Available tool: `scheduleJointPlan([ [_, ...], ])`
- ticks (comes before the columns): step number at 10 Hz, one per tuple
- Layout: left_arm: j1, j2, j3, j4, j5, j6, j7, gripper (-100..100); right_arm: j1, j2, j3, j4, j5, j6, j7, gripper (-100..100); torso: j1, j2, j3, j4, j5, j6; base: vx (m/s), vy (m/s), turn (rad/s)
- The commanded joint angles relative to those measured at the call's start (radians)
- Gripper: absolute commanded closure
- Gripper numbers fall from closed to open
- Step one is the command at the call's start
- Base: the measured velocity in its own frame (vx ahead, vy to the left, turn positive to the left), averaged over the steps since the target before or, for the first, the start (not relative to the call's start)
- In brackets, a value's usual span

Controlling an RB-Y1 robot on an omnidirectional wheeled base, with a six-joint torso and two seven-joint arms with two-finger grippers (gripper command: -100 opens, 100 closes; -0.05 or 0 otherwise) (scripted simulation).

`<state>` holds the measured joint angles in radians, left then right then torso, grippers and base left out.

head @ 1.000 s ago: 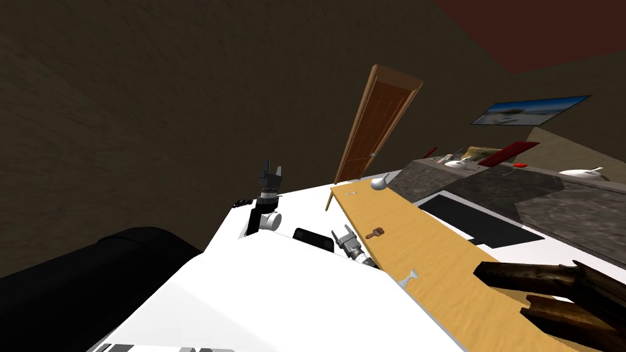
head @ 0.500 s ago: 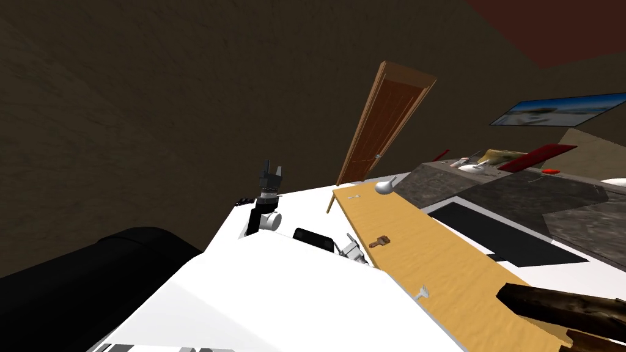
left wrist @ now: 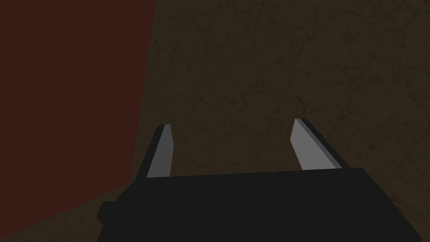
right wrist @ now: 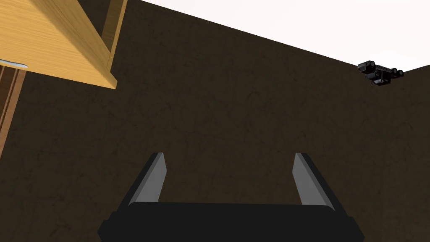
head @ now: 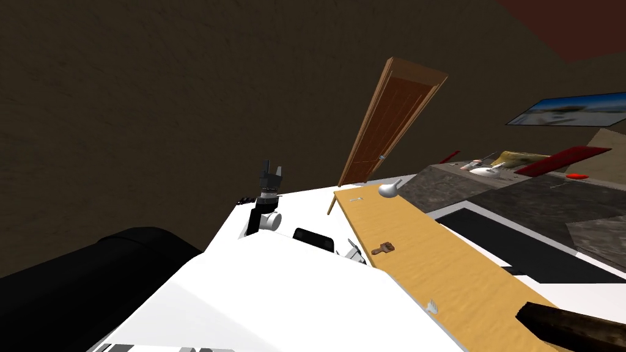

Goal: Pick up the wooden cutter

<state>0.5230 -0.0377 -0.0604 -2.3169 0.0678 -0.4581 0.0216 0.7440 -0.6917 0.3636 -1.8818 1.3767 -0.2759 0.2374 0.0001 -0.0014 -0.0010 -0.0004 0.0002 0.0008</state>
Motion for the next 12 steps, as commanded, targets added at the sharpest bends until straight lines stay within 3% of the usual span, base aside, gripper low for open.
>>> scheduleJointPlan([
  [1, 0.000, 0.000, 0.000, 0.000, 0.000, 0.000, 0.000, 0, 0.003, -0.039, 0.014, 0.034, 0.050, 0.010, -0.013, -100, 0.000, 0.000, 0.000, 0.000, 0.000, 0.000, 0.054, -0.007, 0.137],
  [2, 0.000, 0.000, 0.000, 0.000, 0.000, 0.000, 0.000, 0, 0.003, -0.039, 0.014, 0.034, 0.083, 0.010, -0.013, -100, 0.000, -0.001, -0.001, 0.000, 0.000, -0.001, 0.054, -0.012, 0.092],
  [5, 0.000, 0.000, 0.000, 0.000, 0.000, 0.000, 0.000, 0, 0.012, -0.106, 0.030, 0.105, 0.181, 0.019, -0.026, -100, -0.001, -0.002, -0.001, 0.000, 0.000, 0.000, 0.073, -0.015, 0.102],
  [7, 0.000, 0.000, 0.000, 0.000, 0.000, 0.000, 0.000, 0, 0.012, -0.106, 0.030, 0.105, 0.225, 0.019, -0.026, -100, -0.001, -0.002, -0.001, 0.000, 0.000, 0.000, 0.044, -0.015, 0.032],
  [10, 0.000, 0.000, 0.000, 0.000, 0.000, 0.000, 0.000, 0, 0.019, -0.169, 0.042, 0.172, 0.333, 0.027, -0.043, -100, 0.000, -0.001, 0.000, 0.000, 0.000, 0.000, 0.050, -0.016, 0.107],
  [12, 0.000, 0.000, 0.000, 0.000, 0.000, 0.000, 0.000, 0, 0.019, -0.169, 0.042, 0.172, 0.350, 0.027, -0.043, -100, -0.001, -0.002, -0.001, 0.000, 0.000, 0.000, 0.044, -0.016, 0.024],
])
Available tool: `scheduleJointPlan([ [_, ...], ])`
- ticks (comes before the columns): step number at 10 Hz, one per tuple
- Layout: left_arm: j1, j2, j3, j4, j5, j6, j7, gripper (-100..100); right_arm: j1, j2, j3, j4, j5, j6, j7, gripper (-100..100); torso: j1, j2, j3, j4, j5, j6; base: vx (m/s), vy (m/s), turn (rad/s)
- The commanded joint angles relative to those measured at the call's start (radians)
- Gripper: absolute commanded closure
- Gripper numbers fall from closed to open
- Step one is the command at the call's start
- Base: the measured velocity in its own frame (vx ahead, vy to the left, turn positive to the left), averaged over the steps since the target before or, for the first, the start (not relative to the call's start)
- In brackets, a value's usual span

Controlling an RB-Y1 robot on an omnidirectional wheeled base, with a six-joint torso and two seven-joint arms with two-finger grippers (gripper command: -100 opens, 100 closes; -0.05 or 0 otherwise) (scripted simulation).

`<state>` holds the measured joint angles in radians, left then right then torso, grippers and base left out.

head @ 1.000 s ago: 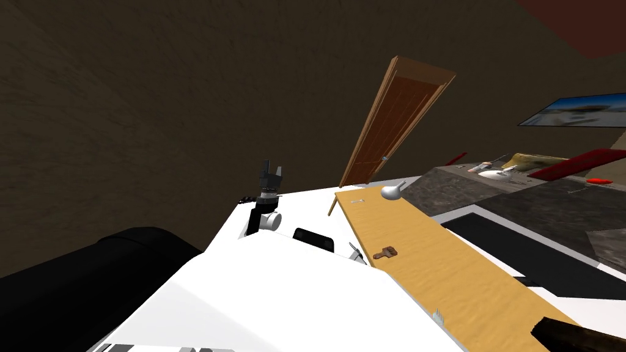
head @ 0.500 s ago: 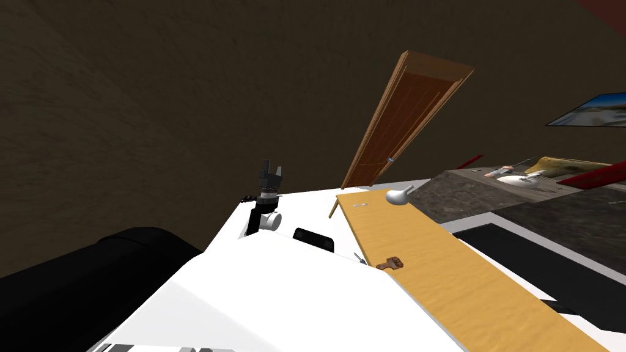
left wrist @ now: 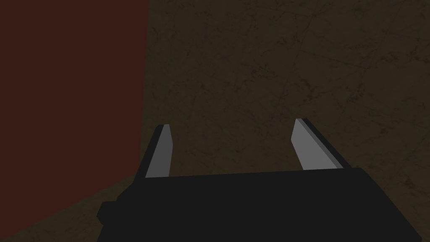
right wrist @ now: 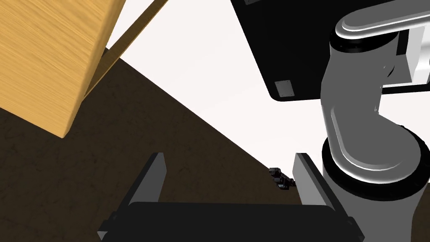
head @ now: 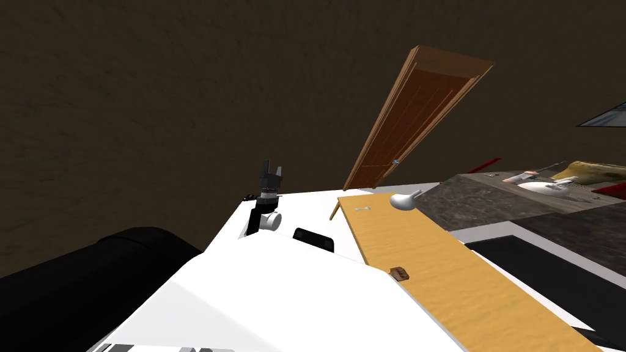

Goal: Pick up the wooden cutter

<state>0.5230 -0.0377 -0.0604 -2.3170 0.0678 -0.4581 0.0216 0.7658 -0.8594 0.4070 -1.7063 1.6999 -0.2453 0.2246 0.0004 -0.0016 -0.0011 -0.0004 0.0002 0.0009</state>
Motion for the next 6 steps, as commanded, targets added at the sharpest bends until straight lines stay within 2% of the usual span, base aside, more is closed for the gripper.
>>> scheduleJointPlan([
  [1, 0.000, 0.000, 0.000, 0.000, 0.000, 0.000, 0.000, 0, -0.003, -0.001, -0.001, -0.003, 0.031, -0.004, -0.031, -100, 0.000, 0.000, 0.000, 0.000, 0.000, 0.000, 0.007, 0.001, -0.005],
  [2, 0.000, 0.000, 0.000, 0.000, 0.000, 0.000, 0.000, 0, 0.000, -0.031, 0.004, 0.029, 0.072, -0.001, -0.040, -100, 0.001, 0.001, 0.001, 0.000, 0.000, 0.000, 0.038, -0.012, 0.109],
  [3, 0.000, 0.000, 0.000, 0.000, 0.000, 0.000, 0.000, 0, 0.000, -0.031, 0.004, 0.029, 0.090, -0.001, -0.040, -100, 0.000, 0.000, 0.000, 0.000, 0.000, 0.000, 0.042, -0.016, 0.084],
  [5, 0.000, 0.000, 0.000, 0.000, 0.000, 0.000, 0.000, 0, 0.003, -0.086, 0.013, 0.089, 0.170, 0.005, -0.060, -100, -0.001, -0.002, -0.001, 0.000, 0.000, 0.000, 0.084, -0.026, 0.134],
  [6, 0.000, 0.000, 0.000, 0.000, 0.000, 0.000, 0.000, 0, 0.003, -0.086, 0.013, 0.086, 0.200, 0.005, -0.068, -100, -0.001, -0.004, -0.002, -0.001, 0.000, 0.000, 0.068, -0.022, 0.048],
])
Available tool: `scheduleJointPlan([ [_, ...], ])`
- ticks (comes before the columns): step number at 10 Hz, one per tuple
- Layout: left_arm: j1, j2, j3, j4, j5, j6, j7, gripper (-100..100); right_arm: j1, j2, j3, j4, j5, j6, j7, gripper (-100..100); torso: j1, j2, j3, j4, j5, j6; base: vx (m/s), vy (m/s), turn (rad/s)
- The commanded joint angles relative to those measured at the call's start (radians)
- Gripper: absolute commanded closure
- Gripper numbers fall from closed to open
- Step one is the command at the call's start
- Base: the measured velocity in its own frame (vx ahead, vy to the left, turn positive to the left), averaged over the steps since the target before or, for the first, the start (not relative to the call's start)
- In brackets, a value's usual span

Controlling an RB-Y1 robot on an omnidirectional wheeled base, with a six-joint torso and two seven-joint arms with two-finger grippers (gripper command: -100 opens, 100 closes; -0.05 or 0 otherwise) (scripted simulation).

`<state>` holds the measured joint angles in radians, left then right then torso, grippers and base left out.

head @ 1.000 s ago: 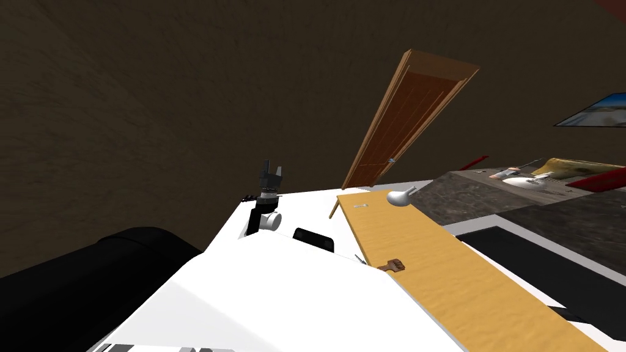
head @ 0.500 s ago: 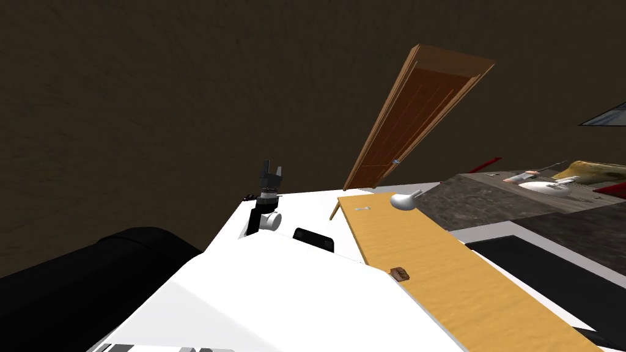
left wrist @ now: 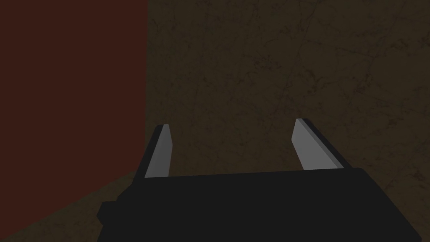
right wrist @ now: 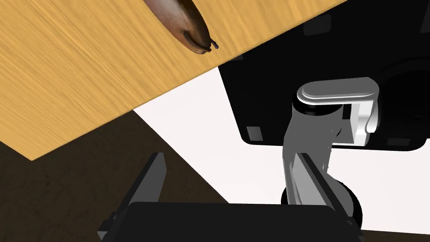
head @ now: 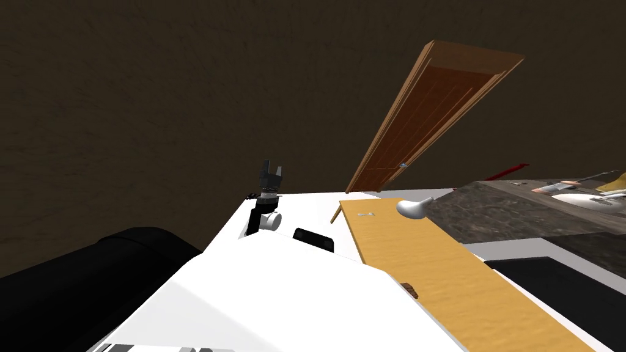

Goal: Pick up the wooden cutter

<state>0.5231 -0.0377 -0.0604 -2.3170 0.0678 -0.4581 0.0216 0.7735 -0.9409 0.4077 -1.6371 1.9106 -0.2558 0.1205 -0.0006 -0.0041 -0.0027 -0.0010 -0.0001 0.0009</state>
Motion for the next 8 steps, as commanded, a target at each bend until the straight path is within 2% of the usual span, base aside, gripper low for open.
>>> scheduleJointPlan([
  [1, 0.000, 0.000, 0.000, 0.000, 0.000, 0.000, 0.000, 0, -0.004, -0.004, 0.012, 0.021, -0.011, 0.016, 0.044, -100, 0.000, 0.000, 0.000, 0.000, 0.000, 0.000, 0.021, -0.009, -0.008],
  [3, 0.000, 0.000, 0.000, 0.000, 0.000, 0.000, 0.000, 0, -0.003, -0.052, 0.018, 0.076, 0.081, 0.020, 0.023, -100, 0.001, 0.003, 0.002, 0.001, 0.000, 0.000, 0.047, -0.010, 0.114],
  [5, 0.000, 0.000, 0.000, 0.000, 0.000, 0.000, 0.000, 0, -0.003, -0.052, 0.018, 0.076, 0.082, 0.020, 0.023, -100, 0.001, 0.001, 0.001, 0.000, 0.000, 0.000, 0.039, -0.021, 0.020],
  [7, 0.000, 0.000, 0.000, 0.000, 0.000, 0.000, 0.000, 0, -0.003, -0.090, 0.020, 0.122, 0.147, 0.025, 0.003, -100, 0.000, 0.003, 0.002, 0.001, 0.000, 0.000, 0.040, -0.031, 0.085],
  [8, 0.000, 0.000, 0.000, 0.000, 0.000, 0.000, 0.000, 0, -0.003, -0.090, 0.020, 0.122, 0.149, 0.025, 0.003, -100, -0.001, 0.002, 0.001, 0.001, 0.000, 0.000, 0.046, -0.038, 0.050],
])
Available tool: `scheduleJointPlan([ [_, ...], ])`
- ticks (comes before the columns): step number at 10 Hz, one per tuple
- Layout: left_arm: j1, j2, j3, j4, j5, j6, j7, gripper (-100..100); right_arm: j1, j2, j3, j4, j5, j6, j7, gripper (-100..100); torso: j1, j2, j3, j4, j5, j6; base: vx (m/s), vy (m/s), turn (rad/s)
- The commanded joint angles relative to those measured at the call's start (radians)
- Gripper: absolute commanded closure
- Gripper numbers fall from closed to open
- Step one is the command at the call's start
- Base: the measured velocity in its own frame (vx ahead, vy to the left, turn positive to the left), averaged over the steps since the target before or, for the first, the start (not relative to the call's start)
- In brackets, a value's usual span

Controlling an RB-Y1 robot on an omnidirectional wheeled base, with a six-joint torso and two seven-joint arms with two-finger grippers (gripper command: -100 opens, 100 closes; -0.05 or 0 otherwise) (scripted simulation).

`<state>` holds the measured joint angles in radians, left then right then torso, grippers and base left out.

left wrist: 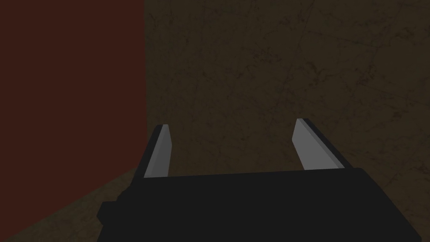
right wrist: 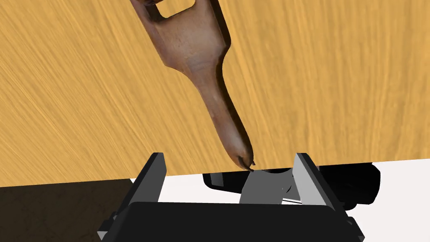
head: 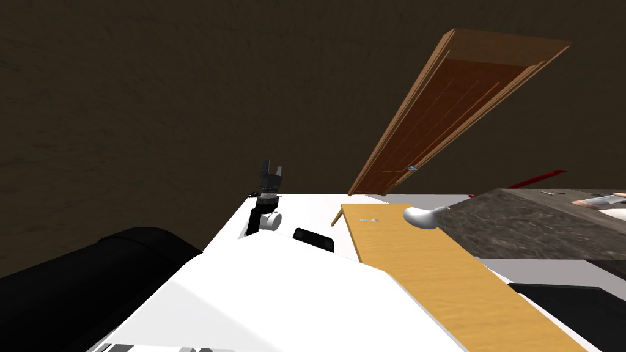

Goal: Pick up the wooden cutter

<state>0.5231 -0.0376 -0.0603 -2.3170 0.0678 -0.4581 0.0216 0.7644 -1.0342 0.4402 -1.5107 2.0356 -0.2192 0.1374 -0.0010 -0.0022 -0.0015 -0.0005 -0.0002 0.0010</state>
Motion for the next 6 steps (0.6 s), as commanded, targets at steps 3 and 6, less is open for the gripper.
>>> scheduleJointPlan([
  [3, 0.000, 0.000, 0.000, 0.000, 0.000, 0.000, 0.000, 0, 0.004, -0.025, -0.013, 0.032, 0.084, -0.008, -0.030, -100, 0.002, 0.001, 0.001, 0.000, 0.001, 0.000, 0.030, -0.024, 0.038],
  [6, 0.000, 0.000, 0.000, 0.000, 0.000, 0.000, 0.000, 0, 0.003, -0.040, -0.014, 0.053, 0.114, -0.005, -0.041, -100, 0.000, 0.001, 0.001, 0.000, 0.000, 0.000, 0.029, -0.036, 0.032],
])
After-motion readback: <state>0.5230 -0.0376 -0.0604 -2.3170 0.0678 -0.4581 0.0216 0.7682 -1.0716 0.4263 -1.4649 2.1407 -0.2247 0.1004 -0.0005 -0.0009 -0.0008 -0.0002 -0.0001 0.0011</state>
